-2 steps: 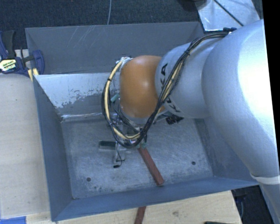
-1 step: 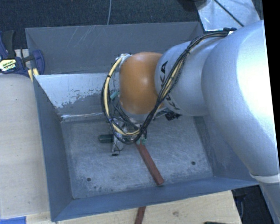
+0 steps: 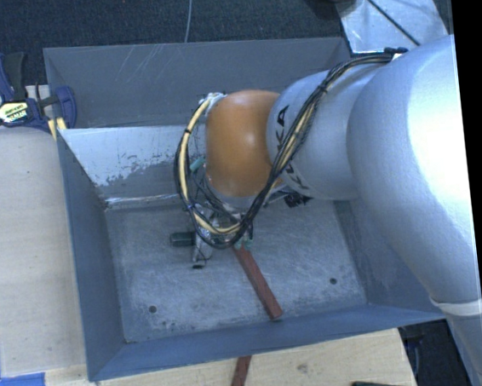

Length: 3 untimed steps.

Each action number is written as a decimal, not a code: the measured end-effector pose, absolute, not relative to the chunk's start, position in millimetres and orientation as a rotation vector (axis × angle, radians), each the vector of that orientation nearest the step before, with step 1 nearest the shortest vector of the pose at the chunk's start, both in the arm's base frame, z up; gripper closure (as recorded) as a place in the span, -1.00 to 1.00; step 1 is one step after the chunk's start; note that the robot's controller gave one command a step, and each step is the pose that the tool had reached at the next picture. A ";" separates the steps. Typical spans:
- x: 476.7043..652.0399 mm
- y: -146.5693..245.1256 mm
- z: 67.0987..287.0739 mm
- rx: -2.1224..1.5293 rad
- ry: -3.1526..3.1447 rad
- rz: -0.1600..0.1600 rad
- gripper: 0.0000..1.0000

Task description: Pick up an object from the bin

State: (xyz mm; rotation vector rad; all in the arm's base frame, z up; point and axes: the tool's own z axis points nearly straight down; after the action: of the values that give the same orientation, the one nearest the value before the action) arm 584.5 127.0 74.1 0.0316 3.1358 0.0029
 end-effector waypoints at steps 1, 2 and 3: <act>584.5 126.9 74.8 0.032 3.136 0.003 1.00; 583.2 126.4 79.5 0.033 3.141 0.000 1.00; 582.5 126.2 96.4 0.034 3.144 -0.001 1.00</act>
Offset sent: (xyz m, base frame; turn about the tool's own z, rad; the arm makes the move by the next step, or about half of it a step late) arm 0.0000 0.0000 0.0561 0.0000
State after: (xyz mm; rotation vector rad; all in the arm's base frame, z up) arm 582.5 126.2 96.4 0.0337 3.1443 -0.0007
